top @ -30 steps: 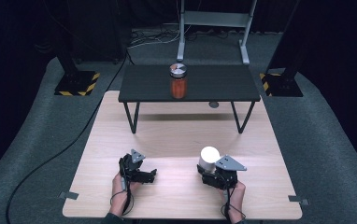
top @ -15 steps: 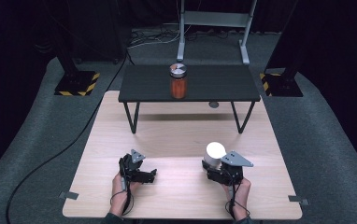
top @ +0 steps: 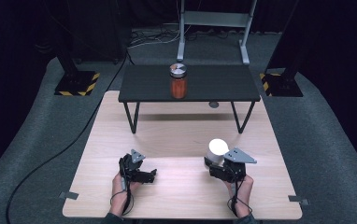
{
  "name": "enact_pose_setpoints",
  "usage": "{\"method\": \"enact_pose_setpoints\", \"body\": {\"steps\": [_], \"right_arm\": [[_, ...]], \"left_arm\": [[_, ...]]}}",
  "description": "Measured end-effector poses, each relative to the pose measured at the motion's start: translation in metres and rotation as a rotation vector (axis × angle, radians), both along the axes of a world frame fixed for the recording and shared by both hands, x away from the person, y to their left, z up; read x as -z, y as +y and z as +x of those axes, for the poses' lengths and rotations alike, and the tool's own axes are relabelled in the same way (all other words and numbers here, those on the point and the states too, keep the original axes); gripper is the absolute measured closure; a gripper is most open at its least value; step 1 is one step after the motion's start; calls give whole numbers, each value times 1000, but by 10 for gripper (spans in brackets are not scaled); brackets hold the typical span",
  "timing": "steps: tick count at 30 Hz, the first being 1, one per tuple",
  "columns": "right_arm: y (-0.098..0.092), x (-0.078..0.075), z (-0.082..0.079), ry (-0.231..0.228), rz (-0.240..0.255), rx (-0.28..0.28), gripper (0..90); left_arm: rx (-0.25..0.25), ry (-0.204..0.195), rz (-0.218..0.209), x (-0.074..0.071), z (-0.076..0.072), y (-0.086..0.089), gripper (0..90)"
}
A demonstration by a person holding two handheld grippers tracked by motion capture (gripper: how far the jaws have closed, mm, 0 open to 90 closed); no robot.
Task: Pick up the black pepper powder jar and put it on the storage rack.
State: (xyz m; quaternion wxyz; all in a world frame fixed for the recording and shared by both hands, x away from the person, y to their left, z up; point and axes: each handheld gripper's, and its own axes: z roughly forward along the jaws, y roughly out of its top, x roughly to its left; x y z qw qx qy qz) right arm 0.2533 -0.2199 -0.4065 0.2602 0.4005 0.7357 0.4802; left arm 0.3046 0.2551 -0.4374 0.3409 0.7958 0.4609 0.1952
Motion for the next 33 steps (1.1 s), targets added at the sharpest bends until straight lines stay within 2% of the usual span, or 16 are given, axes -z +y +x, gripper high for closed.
{"method": "enact_pose_setpoints", "body": {"steps": [33], "right_arm": [[-6,-30,17,-23,-11,-3,296]], "left_arm": [[0,0,0,0,0,0,3]]}}
